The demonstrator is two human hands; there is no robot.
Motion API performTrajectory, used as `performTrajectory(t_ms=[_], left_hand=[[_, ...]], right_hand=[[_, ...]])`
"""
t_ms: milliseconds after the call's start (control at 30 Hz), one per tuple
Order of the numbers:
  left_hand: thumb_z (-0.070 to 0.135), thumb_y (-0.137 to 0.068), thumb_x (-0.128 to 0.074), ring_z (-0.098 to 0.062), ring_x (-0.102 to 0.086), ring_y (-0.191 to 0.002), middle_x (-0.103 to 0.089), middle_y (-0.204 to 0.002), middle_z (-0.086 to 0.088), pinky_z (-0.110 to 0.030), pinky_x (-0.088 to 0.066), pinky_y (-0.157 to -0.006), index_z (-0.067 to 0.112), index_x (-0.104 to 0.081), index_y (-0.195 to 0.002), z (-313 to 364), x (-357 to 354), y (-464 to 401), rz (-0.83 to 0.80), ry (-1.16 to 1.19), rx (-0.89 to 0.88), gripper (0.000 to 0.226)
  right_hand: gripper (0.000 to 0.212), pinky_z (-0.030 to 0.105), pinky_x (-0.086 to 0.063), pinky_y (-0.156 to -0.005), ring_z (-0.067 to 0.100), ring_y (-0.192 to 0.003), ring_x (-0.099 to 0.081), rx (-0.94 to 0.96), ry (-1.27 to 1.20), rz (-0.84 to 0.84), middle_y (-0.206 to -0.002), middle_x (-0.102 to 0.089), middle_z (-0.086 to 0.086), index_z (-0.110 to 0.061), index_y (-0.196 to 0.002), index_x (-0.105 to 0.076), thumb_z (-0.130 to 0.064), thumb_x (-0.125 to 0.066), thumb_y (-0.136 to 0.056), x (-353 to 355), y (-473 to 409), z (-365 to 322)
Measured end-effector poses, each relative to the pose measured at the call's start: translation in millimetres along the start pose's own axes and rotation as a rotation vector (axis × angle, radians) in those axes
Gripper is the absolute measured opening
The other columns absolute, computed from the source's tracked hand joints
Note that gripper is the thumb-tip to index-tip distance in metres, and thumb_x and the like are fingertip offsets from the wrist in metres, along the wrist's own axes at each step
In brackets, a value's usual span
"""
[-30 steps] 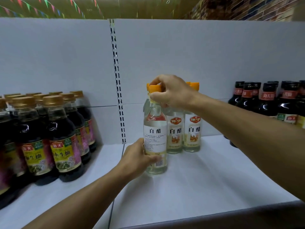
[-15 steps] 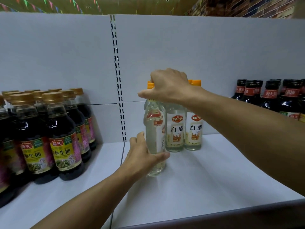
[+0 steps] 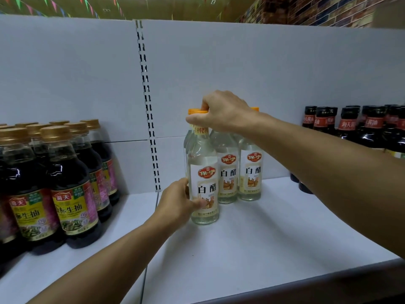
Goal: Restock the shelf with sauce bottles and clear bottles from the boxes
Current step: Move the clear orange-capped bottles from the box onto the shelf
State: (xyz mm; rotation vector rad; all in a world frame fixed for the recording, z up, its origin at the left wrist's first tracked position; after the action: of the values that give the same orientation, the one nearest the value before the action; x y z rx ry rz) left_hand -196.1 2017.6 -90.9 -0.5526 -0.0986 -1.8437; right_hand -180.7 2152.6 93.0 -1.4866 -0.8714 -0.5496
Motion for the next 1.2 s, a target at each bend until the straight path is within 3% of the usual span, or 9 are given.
performTrajectory(t_ms=[233,400,567,700,767,833,933,1067,1200], left_hand=[[0.010,-0.081,-0.077,-0.013,-0.067,-0.097,-0.070,-0.105,0.011,-0.033,-0.054,-0.087,0.034,-0.061,-0.107,1,-4,-3,0.029,-0.035,-0.038,0.038],[0.011,-0.083,-0.075,-0.016,-0.066,-0.102,-0.070,-0.113,0.006,-0.037,-0.054,-0.092,0.024,-0.061,-0.122,1,-5,-2,0.008,-0.052,-0.037,0.043],[0.010,-0.086,-0.072,-0.019,-0.065,-0.108,-0.068,-0.118,0.004,-0.039,-0.053,-0.096,0.024,-0.056,-0.127,1,-6,-3,-0.010,-0.071,-0.032,0.046],[0.015,-0.085,-0.074,-0.011,-0.065,-0.100,-0.069,-0.112,0.008,-0.027,-0.054,-0.082,0.027,-0.053,-0.126,3,-6,-1,0.004,-0.111,-0.036,0.048],[0.020,-0.083,-0.076,0.005,-0.059,-0.085,-0.064,-0.096,0.018,-0.013,-0.046,-0.065,0.028,-0.052,-0.120,6,-3,1,0.032,-0.146,-0.045,0.045],[0.024,-0.084,-0.076,0.013,-0.050,-0.076,-0.056,-0.085,0.024,-0.008,-0.036,-0.056,0.028,-0.052,-0.116,11,-1,5,0.074,-0.178,-0.061,0.041],[0.024,-0.086,-0.073,0.013,-0.047,-0.074,-0.052,-0.083,0.025,-0.007,-0.036,-0.055,0.028,-0.052,-0.117,21,-2,11,0.111,-0.203,-0.084,0.038],[0.024,-0.087,-0.072,0.001,-0.052,-0.082,-0.055,-0.093,0.020,-0.015,-0.042,-0.068,0.026,-0.052,-0.121,37,-9,24,0.148,-0.215,-0.099,0.040],[0.023,-0.088,-0.070,0.001,-0.055,-0.082,-0.061,-0.098,0.017,-0.009,-0.041,-0.061,0.023,-0.054,-0.120,51,-17,45,0.212,-0.247,-0.118,0.036]], right_hand=[[0.054,0.042,-0.053,-0.071,0.026,-0.080,-0.067,-0.013,-0.003,-0.002,-0.092,-0.071,0.010,-0.010,-0.099,-0.066,-0.062,-0.060,-0.085,-6,-1,2],[0.054,0.044,-0.057,-0.072,0.024,-0.069,-0.068,-0.042,-0.016,-0.011,-0.087,-0.070,0.008,-0.010,-0.099,-0.065,-0.062,-0.060,-0.085,-5,2,3],[0.052,0.036,-0.055,-0.060,0.018,-0.056,-0.067,-0.053,-0.021,-0.013,-0.079,-0.068,0.004,-0.013,-0.096,-0.060,-0.064,-0.056,-0.087,-7,7,4],[0.047,0.036,-0.055,-0.059,0.016,-0.058,-0.066,-0.035,-0.031,-0.015,-0.082,-0.062,-0.002,-0.021,-0.100,-0.052,-0.066,-0.054,-0.087,-8,12,7],[0.048,0.037,-0.056,-0.062,0.015,-0.063,-0.065,-0.023,-0.046,-0.021,-0.088,-0.061,-0.003,-0.022,-0.108,-0.052,-0.066,-0.054,-0.087,-8,17,10],[0.053,0.038,-0.056,-0.064,0.014,-0.070,-0.063,-0.017,-0.072,-0.020,-0.092,-0.061,-0.004,-0.021,-0.118,-0.051,-0.064,-0.055,-0.087,-7,23,14],[0.056,0.032,-0.046,-0.059,0.010,-0.067,-0.057,-0.005,-0.078,-0.022,-0.085,-0.058,-0.007,-0.020,-0.126,-0.050,-0.062,-0.055,-0.089,-7,33,21],[0.058,0.037,-0.051,-0.064,0.012,-0.067,-0.057,0.016,-0.049,-0.032,-0.104,-0.065,-0.002,-0.018,-0.124,-0.052,-0.064,-0.054,-0.088,-1,50,30],[0.048,0.040,-0.055,-0.068,0.014,-0.072,-0.064,0.035,-0.071,-0.056,-0.092,-0.067,-0.007,-0.021,-0.113,-0.059,-0.062,-0.053,-0.089,11,72,38]])
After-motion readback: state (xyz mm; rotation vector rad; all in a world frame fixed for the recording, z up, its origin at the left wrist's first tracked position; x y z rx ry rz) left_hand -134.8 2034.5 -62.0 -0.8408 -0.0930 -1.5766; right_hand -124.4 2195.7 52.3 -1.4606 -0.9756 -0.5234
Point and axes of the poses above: each hand's wrist, its own y-axis away from the middle knuckle, its own x-axis out of the back of the hand, z = x × y, the point moved 3 cm from there along -y, towards the middle knuckle
